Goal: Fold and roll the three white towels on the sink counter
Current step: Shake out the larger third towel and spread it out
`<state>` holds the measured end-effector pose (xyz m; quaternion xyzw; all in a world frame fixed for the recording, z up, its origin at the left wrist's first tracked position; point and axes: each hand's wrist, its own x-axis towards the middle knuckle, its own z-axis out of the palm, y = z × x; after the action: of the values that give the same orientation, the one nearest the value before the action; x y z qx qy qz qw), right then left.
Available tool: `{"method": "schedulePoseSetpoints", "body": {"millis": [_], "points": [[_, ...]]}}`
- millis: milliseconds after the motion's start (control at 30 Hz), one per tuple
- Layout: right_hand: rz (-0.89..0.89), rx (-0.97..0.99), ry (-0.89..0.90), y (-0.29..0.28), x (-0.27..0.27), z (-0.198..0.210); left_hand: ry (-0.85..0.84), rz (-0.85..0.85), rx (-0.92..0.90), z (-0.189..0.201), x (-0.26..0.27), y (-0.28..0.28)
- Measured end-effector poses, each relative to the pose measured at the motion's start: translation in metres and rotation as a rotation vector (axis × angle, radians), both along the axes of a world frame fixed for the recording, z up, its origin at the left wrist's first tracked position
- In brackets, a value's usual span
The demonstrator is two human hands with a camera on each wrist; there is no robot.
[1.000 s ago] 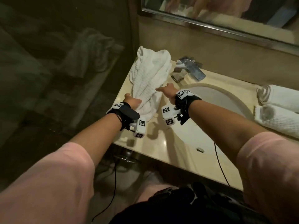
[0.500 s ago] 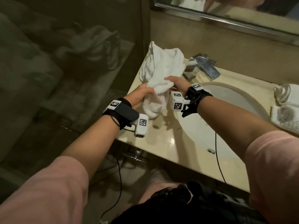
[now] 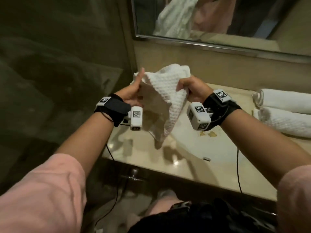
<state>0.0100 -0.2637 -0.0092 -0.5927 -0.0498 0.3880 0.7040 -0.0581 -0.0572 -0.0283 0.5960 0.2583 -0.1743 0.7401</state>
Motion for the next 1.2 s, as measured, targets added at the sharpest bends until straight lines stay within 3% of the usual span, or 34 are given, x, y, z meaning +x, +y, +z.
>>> {"method": "schedulePoseSetpoints", "body": {"millis": [67,167,300,433,633,800,1000,1200], "points": [[0.044,0.029,-0.051,-0.02,-0.012,0.009,-0.018,0.164,-0.185,0.004,-0.002,-0.004],[0.105,0.044,-0.118,-0.049,-0.036,0.027,0.035,0.179,-0.35,0.011,-0.015,-0.017],[0.132,0.091,-0.148,-0.088,-0.072,0.051,0.165,0.153,-0.184,0.018,-0.033,-0.053],[0.123,0.095,-0.163,-0.142,-0.11,0.065,0.069,0.164,-0.084,0.03,-0.06,-0.108],[0.078,0.036,-0.097,-0.241,-0.173,0.063,-0.16,0.154,-0.355,0.081,-0.109,-0.214],[0.07,-0.179,-0.053,-0.313,-0.213,0.047,-0.287,-0.049,-0.414,0.096,-0.129,-0.284],[-0.113,-0.422,0.063,-0.367,-0.234,0.034,-0.239,-0.35,-0.431,0.115,-0.158,-0.364],[-0.375,-0.148,0.113,-0.385,-0.251,0.043,-0.219,-0.576,-0.467,0.122,-0.158,-0.413]]}}
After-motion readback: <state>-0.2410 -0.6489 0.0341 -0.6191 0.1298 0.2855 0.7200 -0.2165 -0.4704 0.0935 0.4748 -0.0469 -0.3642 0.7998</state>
